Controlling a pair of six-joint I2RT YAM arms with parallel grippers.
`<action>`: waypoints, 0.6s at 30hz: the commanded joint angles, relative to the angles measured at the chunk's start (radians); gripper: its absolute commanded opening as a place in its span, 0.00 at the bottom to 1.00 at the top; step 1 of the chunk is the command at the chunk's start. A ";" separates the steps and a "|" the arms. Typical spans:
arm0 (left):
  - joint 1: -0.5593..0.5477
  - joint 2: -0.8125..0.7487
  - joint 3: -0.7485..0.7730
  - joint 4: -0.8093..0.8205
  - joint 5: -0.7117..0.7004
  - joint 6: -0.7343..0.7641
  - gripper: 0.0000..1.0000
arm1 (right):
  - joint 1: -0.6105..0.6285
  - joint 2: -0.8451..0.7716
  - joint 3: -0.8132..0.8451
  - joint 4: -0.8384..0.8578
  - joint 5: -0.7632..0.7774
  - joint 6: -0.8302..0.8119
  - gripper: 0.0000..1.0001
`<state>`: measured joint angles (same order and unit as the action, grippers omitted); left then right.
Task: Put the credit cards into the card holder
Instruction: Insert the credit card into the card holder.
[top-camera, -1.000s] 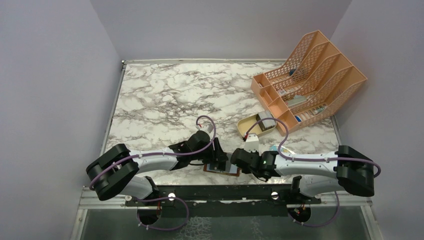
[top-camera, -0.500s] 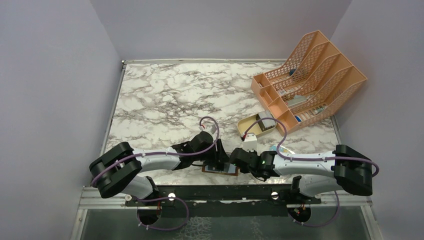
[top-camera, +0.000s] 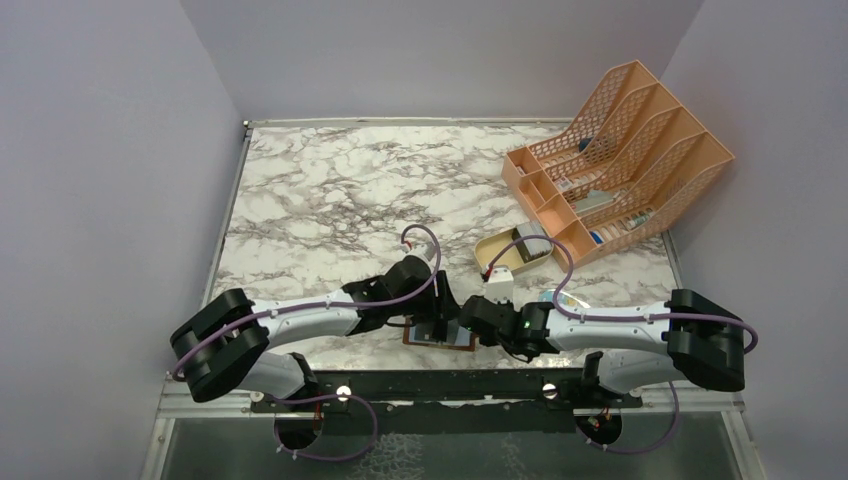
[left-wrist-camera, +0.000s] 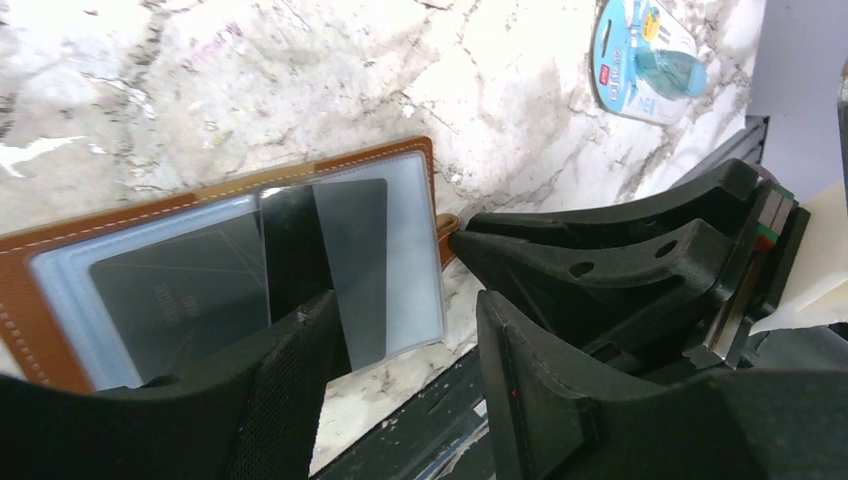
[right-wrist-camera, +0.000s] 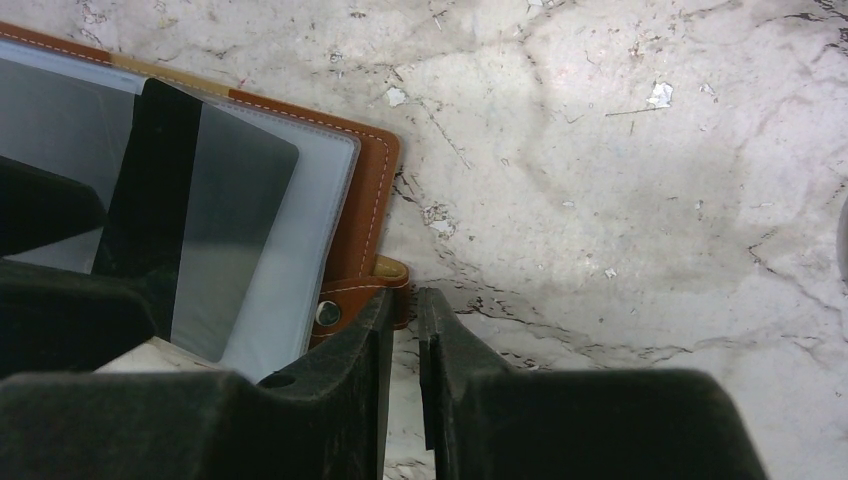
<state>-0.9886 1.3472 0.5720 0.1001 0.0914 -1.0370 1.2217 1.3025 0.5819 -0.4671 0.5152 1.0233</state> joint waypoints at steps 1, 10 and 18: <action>-0.004 -0.029 0.028 -0.121 -0.089 0.041 0.56 | -0.004 0.011 -0.020 0.021 -0.016 0.000 0.16; -0.003 0.014 0.021 -0.138 -0.065 0.027 0.58 | -0.004 0.012 -0.023 0.028 -0.016 0.000 0.16; -0.007 0.027 -0.028 -0.038 -0.002 -0.038 0.60 | -0.004 0.018 -0.024 0.039 -0.015 0.001 0.15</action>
<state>-0.9890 1.3575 0.5720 0.0063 0.0475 -1.0374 1.2217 1.3025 0.5770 -0.4572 0.5152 1.0233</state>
